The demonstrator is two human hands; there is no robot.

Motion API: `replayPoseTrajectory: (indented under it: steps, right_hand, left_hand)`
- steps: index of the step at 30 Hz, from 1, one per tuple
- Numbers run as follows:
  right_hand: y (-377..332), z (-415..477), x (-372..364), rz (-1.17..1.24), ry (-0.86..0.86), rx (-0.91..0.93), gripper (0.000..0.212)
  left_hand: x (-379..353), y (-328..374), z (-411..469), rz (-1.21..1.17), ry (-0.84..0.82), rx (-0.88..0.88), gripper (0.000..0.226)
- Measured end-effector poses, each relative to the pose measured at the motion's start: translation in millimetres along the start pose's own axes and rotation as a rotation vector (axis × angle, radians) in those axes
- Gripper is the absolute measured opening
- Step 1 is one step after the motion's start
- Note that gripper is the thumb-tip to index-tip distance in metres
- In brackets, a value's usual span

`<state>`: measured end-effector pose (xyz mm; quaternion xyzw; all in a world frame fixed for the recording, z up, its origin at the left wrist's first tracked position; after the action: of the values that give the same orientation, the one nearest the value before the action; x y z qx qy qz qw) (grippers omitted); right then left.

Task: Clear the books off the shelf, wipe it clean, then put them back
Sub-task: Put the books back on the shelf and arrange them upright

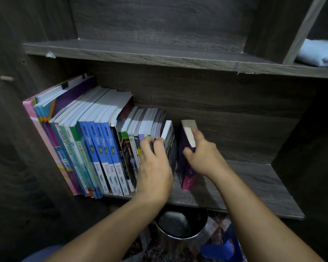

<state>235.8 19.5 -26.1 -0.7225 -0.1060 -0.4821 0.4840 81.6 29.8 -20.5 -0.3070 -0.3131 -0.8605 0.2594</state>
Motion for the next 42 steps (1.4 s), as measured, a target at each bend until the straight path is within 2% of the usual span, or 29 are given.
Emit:
replayPoseTrajectory:
  steps: [3, 5, 10, 18, 21, 24, 25, 28, 31, 33, 38, 42]
  right_hand:
    - [-5, -2, -2, -0.035, 0.034, 0.003, 0.074]
    - [-9, -3, -4, -0.040, 0.040, 0.015, 0.073]
    - [-19, -4, -7, -0.047, 0.061, 0.067, 0.069]
    - [-28, -5, -19, 0.020, 0.088, 0.147, 0.062]
    - [-32, 0, -34, 0.230, -0.081, 0.230, 0.055]
    - [-25, 9, -41, 0.555, -0.432, 0.157, 0.070]
    - [-22, 11, -40, 0.583, -0.503, 0.136, 0.075]
    - [-11, 11, -35, 0.386, -0.474, 0.125, 0.075]
    - [-11, 4, -19, 0.054, -0.359, 0.100, 0.057]
    - [-17, -11, -5, -0.136, -0.403, 0.090, 0.054]
    - [-33, -60, 9, -0.505, -0.586, 0.195, 0.114]
    - [-23, -69, -1, -0.546, -0.609, 0.176, 0.141]
  left_hand:
    - [-1, -1, -6, 0.070, -0.145, 0.102, 0.104]
    - [-2, -4, -8, 0.170, -0.245, 0.098, 0.114]
    - [4, -10, -2, 0.252, -0.307, -0.066, 0.091]
    - [48, -10, 8, 0.427, -0.504, -0.119, 0.084]
    - [59, -15, 6, 0.466, -0.571, -0.125, 0.079]
    - [63, -22, 3, 0.487, -0.642, -0.109, 0.075]
    - [64, -23, 2, 0.486, -0.666, -0.101, 0.074]
    - [63, -19, -3, 0.453, -0.723, -0.097, 0.077]
    - [62, -10, -5, 0.375, -0.757, -0.107, 0.079]
    - [61, -2, -5, 0.299, -0.760, -0.117, 0.077]
    - [56, 12, 8, 0.115, -0.622, -0.084, 0.069]
    - [52, 16, 22, -0.030, -0.444, 0.015, 0.067]
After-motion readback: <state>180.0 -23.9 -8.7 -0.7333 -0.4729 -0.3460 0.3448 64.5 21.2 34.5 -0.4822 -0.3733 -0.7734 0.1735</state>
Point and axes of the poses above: each hand's wrist, its own z-axis towards the middle knuckle, its own x-axis out of the back of the hand, y = z × x, the point moved 7 cm from there along z, towards the middle knuckle, and after that the axes turned 10 degrees about -x, right-handed, at the moved point
